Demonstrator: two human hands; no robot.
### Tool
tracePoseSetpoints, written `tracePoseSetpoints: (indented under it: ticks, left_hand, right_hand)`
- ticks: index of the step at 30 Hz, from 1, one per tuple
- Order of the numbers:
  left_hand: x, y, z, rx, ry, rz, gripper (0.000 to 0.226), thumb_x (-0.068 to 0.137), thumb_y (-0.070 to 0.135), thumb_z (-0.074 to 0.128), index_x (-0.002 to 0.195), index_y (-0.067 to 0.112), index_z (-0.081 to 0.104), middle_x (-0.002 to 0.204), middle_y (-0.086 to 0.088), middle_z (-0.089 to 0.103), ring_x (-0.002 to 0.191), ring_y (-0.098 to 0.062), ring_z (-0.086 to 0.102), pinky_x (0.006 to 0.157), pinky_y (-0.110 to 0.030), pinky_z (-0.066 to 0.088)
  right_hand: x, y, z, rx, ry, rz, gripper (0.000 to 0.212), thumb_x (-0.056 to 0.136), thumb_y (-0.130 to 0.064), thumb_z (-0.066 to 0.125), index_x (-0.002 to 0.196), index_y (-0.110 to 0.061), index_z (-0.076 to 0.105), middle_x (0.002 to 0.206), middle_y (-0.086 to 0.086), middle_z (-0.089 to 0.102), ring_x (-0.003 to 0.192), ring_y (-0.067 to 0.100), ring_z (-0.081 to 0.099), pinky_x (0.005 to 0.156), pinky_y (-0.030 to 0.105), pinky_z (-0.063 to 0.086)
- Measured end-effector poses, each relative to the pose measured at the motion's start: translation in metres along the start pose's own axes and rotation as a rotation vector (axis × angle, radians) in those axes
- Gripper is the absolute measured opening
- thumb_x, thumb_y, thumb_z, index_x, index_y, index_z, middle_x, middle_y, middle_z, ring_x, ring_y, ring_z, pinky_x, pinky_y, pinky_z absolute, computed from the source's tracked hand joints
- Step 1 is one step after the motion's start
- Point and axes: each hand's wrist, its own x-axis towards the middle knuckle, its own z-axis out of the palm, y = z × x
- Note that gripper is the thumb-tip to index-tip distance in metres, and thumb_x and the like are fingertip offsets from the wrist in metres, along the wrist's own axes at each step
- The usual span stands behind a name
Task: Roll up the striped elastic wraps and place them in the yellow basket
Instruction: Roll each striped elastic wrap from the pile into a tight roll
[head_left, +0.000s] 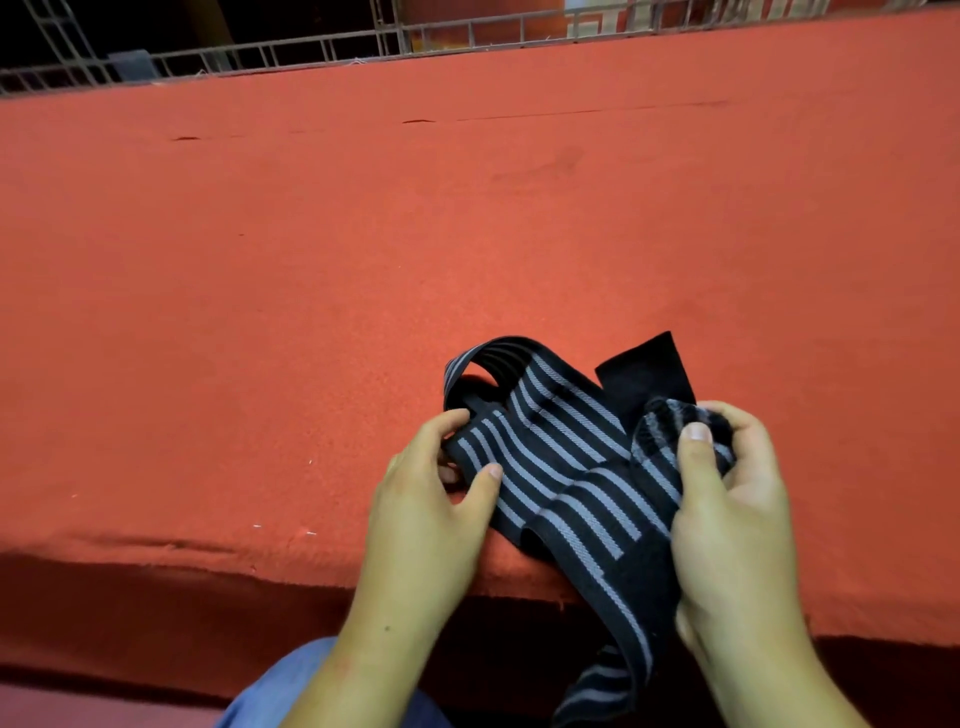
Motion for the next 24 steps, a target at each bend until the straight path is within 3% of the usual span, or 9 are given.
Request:
tracePoseSetpoints:
  ticks: [2, 5, 8, 9, 11, 13, 17, 22, 24]
  left_hand:
    - [-0.001, 0.0, 0.002, -0.171, -0.01, 0.006, 0.044, 0.092, 0.02, 0.076, 0.126, 0.043, 0.06, 0.098, 0.026, 0.07, 0.092, 0.001, 0.065, 0.079, -0.01, 0.049]
    - [-0.001, 0.003, 0.003, -0.438, -0.065, -0.009, 0.043, 0.094, 0.006, 0.072, 0.123, 0.036, 0.064, 0.107, 0.021, 0.075, 0.095, -0.004, 0.07, 0.08, -0.012, 0.052]
    - [0.001, 0.004, 0.004, -0.647, -0.121, -0.017, 0.032, 0.094, 0.005, 0.071, 0.118, 0.027, 0.071, 0.112, 0.008, 0.077, 0.107, -0.013, 0.072, 0.094, -0.031, 0.056]
    - [0.0, 0.004, 0.005, -0.712, -0.137, -0.023, 0.027, 0.093, 0.009, 0.069, 0.115, 0.024, 0.074, 0.113, 0.002, 0.078, 0.11, -0.018, 0.072, 0.098, -0.041, 0.056]
    - [-0.002, 0.004, 0.006, -0.815, -0.144, -0.044, 0.024, 0.09, 0.013, 0.067, 0.112, 0.02, 0.075, 0.114, -0.006, 0.077, 0.113, -0.025, 0.072, 0.1, -0.05, 0.055]
    - [-0.003, 0.005, 0.006, -0.85, -0.132, -0.055, 0.019, 0.093, 0.012, 0.069, 0.11, 0.019, 0.076, 0.113, -0.008, 0.077, 0.111, -0.027, 0.072, 0.099, -0.05, 0.055]
    - [-0.007, 0.009, 0.006, -0.768, -0.109, 0.003, 0.015, 0.095, 0.01, 0.072, 0.103, 0.022, 0.077, 0.103, -0.005, 0.079, 0.096, -0.02, 0.074, 0.088, -0.038, 0.058]
    - [-0.007, 0.014, 0.004, -0.81, -0.112, 0.027, 0.014, 0.092, 0.021, 0.067, 0.102, 0.021, 0.078, 0.1, -0.004, 0.079, 0.092, -0.013, 0.074, 0.079, -0.023, 0.056]
    - [-0.006, 0.013, 0.003, -0.802, -0.123, 0.039, 0.014, 0.094, 0.023, 0.068, 0.104, 0.021, 0.077, 0.103, -0.004, 0.079, 0.095, -0.016, 0.075, 0.081, -0.026, 0.056]
  right_hand:
    - [0.0, -0.001, 0.0, 0.009, -0.018, 0.018, 0.024, 0.109, -0.025, 0.05, 0.098, -0.042, 0.064, 0.092, -0.009, 0.074, 0.085, 0.013, 0.071, 0.074, 0.037, 0.055]
    - [0.001, -0.002, 0.0, 0.052, -0.058, 0.066, 0.023, 0.109, -0.022, 0.05, 0.099, -0.037, 0.066, 0.09, -0.007, 0.075, 0.085, 0.016, 0.072, 0.074, 0.038, 0.056]
    - [0.0, -0.004, -0.001, 0.141, -0.109, 0.119, 0.02, 0.109, -0.023, 0.05, 0.105, -0.032, 0.068, 0.107, 0.007, 0.076, 0.1, 0.029, 0.074, 0.087, 0.048, 0.059]
    - [0.0, -0.006, -0.001, 0.163, -0.131, 0.141, 0.02, 0.109, -0.024, 0.049, 0.108, -0.03, 0.068, 0.108, 0.009, 0.076, 0.098, 0.029, 0.075, 0.084, 0.048, 0.06]
    - [0.0, -0.009, -0.003, 0.21, -0.189, 0.195, 0.019, 0.11, -0.025, 0.047, 0.11, -0.026, 0.066, 0.096, 0.005, 0.077, 0.08, 0.02, 0.075, 0.062, 0.036, 0.057]
    - [-0.001, -0.013, -0.003, 0.264, -0.24, 0.221, 0.02, 0.11, -0.021, 0.046, 0.107, -0.022, 0.065, 0.089, 0.006, 0.075, 0.07, 0.017, 0.072, 0.051, 0.029, 0.052]
    - [-0.001, -0.018, -0.002, 0.34, -0.319, 0.227, 0.023, 0.106, -0.017, 0.045, 0.11, -0.014, 0.067, 0.108, 0.018, 0.077, 0.093, 0.027, 0.076, 0.076, 0.04, 0.06]
    - [0.003, -0.027, -0.007, 0.377, -0.355, 0.124, 0.02, 0.096, -0.017, 0.049, 0.1, -0.014, 0.068, 0.094, 0.011, 0.075, 0.082, 0.022, 0.073, 0.062, 0.032, 0.061]
    - [0.006, -0.032, -0.01, 0.464, -0.349, 0.12, 0.026, 0.095, -0.014, 0.046, 0.09, -0.02, 0.071, 0.098, 0.009, 0.077, 0.085, 0.021, 0.074, 0.068, 0.035, 0.064]
